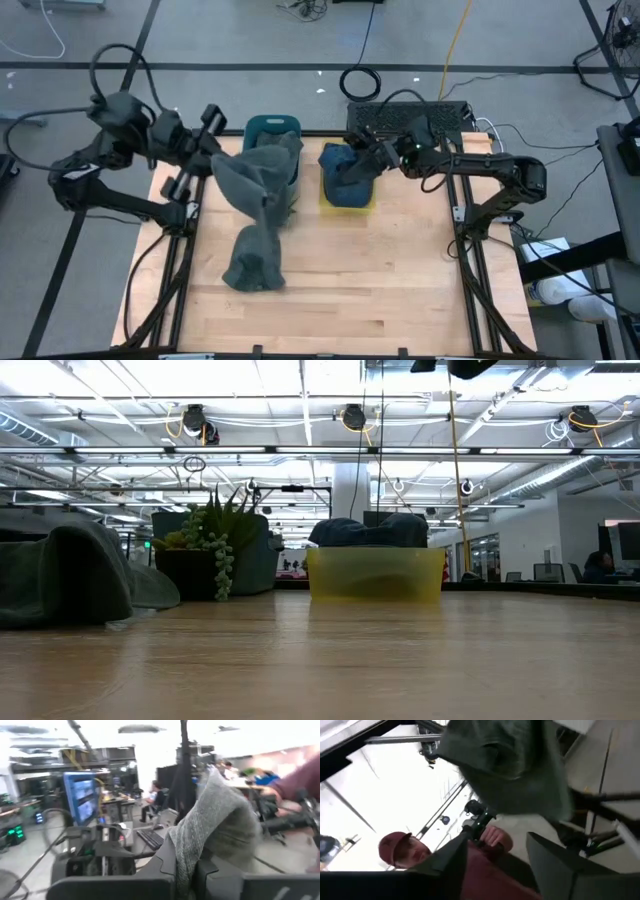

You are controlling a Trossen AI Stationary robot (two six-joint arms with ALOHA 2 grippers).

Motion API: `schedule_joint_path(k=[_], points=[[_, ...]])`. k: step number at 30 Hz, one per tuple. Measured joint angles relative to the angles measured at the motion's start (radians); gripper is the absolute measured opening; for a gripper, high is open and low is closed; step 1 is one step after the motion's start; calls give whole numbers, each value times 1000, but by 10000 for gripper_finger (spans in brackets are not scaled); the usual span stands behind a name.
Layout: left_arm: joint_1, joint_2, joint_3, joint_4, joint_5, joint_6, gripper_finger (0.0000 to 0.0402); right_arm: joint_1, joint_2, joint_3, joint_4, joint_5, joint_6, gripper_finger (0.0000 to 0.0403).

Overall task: Pick & Place hat
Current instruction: Put the bottom black cap into the blue bin

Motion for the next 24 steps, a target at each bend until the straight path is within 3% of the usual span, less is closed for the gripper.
schedule_joint_path(k=[6, 13, 19, 24], points=[[71, -15, 0, 5, -89, -149, 12, -89, -1, 0, 22, 3, -105, 243], [186, 9, 0, -12, -138, -409, 12, -180, -1, 0, 87, 101, -223, 248], [250, 31, 0, -88, -122, -517, 12, -219, -2, 0, 156, 200, -487, 243], [285, 44, 0, -201, -78, -563, 12, -223, -38, 0, 150, 239, -801, 243]])
